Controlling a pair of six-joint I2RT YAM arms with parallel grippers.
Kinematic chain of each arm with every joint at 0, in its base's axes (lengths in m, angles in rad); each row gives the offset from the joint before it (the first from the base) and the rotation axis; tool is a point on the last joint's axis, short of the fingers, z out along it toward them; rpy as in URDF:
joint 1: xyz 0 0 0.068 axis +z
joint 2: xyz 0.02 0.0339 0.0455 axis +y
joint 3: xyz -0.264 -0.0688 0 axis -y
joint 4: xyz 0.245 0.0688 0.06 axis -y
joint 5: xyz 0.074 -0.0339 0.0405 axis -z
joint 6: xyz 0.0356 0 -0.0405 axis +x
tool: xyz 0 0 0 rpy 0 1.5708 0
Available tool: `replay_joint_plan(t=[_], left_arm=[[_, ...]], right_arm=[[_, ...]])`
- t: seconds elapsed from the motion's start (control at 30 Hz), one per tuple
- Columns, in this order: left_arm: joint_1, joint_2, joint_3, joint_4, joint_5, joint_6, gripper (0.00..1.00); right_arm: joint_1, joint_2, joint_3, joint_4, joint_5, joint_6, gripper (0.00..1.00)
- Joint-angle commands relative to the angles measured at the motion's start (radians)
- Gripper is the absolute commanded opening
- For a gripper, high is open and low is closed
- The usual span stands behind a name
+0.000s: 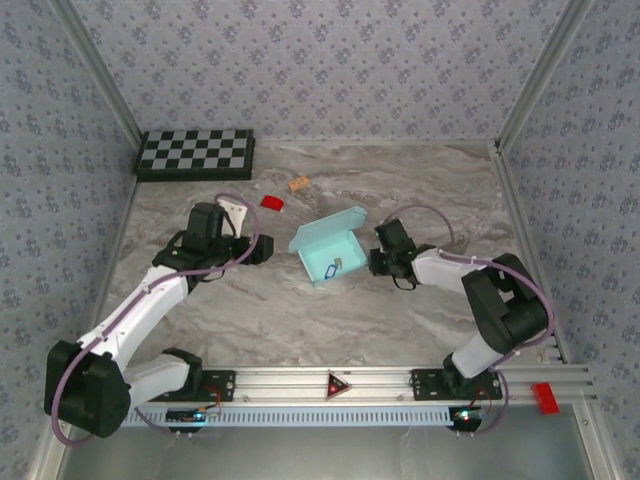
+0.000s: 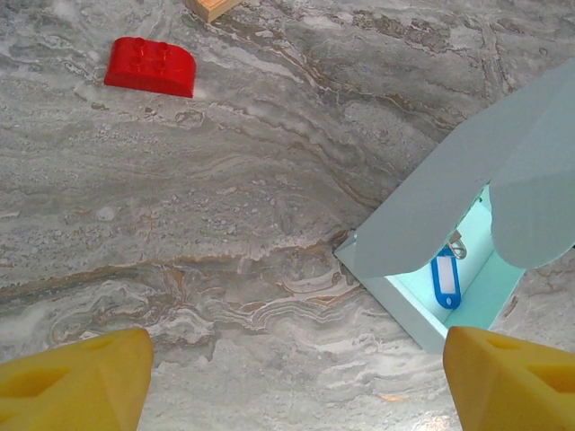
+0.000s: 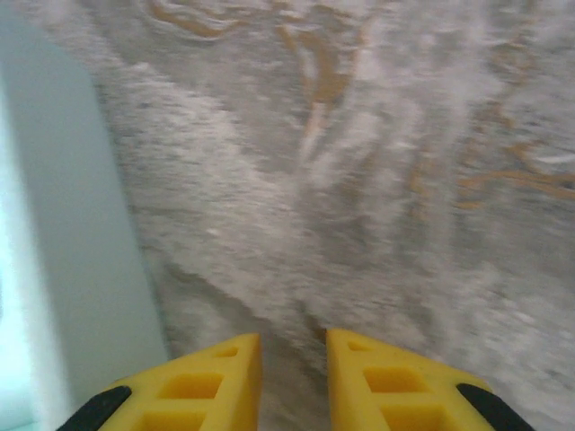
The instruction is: Fold the paper box
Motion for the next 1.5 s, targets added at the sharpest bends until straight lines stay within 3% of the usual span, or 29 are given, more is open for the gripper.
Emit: replay_joint_plan(t=[0.0, 0.4, 0.63, 0.73, 1.03, 1.47], left_arm=[[-0.005, 0.017, 0.032, 0.021, 0.023, 0.029, 0.84], [-0.005, 0.045, 0.008, 0.106, 0.067, 0.135, 0.79], [-0.005, 0.062, 0.002, 0.138, 0.053, 0.210, 0.80], [-0.002, 0.075, 0.003, 0.151, 0.050, 0.234, 0.80], [0.012, 0.189, 0.055, 0.174, 0.143, 0.287, 0.80], [0.016, 0.301, 0.098, 0.255, 0.152, 0.320, 0.74]], right_arm=[[0.045, 0.026, 0.020, 0.060, -0.147, -0.029, 0.26], [0.115, 0.026, 0.032, 0.099, -0.224, -0.052, 0.26], [0.126, -0.080, 0.011, 0.024, -0.013, -0.056, 0.31], [0.118, -0.140, 0.016, -0.050, 0.019, -0.088, 0.35], [0.080, -0.206, 0.128, -0.180, -0.123, -0.242, 0.54], [0.050, -0.106, 0.283, -0.236, -0.115, -0.323, 0.55]])
